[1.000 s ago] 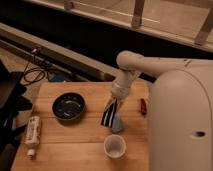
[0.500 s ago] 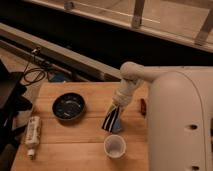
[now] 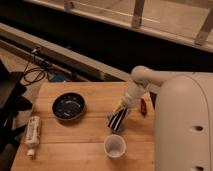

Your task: Place the eraser on the white sponge

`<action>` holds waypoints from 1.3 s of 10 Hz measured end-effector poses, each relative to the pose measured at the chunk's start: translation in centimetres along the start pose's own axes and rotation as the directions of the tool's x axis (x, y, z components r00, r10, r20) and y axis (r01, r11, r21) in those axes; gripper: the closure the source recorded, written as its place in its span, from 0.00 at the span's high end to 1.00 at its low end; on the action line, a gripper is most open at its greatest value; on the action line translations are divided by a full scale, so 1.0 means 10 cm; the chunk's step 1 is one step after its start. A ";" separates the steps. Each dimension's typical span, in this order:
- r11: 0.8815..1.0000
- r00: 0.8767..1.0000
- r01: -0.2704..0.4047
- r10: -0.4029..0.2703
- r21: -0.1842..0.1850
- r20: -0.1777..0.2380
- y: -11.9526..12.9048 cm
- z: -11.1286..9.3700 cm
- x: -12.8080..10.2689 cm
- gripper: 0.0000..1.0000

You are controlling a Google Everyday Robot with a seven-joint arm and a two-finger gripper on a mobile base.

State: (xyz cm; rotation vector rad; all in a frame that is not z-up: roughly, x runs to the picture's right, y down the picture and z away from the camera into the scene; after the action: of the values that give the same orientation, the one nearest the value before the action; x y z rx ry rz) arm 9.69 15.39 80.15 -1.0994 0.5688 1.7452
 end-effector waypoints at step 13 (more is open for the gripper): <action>0.998 0.998 0.069 -0.069 -0.015 0.002 0.35 -0.11 -0.06 0.48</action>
State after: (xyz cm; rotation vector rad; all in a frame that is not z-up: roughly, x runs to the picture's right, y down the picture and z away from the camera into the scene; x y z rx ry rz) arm 7.08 12.71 79.78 -1.1151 0.5115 1.6933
